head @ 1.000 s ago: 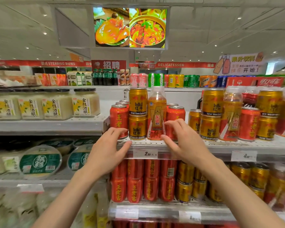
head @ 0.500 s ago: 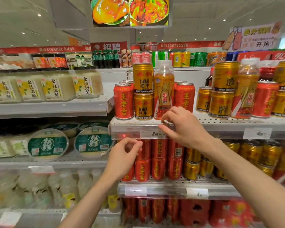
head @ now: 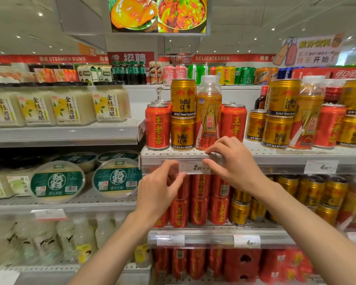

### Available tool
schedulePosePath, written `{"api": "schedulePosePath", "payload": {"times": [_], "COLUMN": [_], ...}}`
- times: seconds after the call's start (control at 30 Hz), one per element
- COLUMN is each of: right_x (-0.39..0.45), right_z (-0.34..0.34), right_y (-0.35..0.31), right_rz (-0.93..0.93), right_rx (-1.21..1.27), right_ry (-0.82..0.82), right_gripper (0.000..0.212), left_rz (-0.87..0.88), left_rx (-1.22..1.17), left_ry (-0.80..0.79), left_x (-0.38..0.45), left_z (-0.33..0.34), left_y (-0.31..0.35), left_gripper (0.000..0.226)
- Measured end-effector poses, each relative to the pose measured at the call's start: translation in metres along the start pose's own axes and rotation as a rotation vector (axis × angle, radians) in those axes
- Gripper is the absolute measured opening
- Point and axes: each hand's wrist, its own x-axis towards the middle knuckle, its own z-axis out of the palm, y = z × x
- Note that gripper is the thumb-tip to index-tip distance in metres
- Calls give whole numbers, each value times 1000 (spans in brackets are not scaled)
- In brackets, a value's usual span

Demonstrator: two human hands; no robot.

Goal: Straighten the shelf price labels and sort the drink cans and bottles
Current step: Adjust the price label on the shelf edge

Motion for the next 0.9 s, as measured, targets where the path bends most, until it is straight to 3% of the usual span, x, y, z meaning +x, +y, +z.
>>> {"api": "schedulePosePath", "payload": {"times": [0.1, 0.23, 0.7, 0.9], "right_x": [-1, -3, -4, 7], "right_z": [2, 4, 8, -3], "right_y": [-1, -3, -7, -12], "right_rz": [22, 56, 131, 104], "right_rx": [13, 40, 87, 161], "right_ry": [14, 31, 51, 49], "right_gripper": [35, 35, 34, 24], "left_rz": [108, 93, -406, -485], "left_rx": [63, 32, -278, -390], "left_ry": [-8, -15, -39, -68], "left_x": [11, 20, 22, 22], "left_z": [-2, -2, -3, -7], "left_y": [-4, -7, -4, 2], "left_gripper": [31, 30, 28, 26]}}
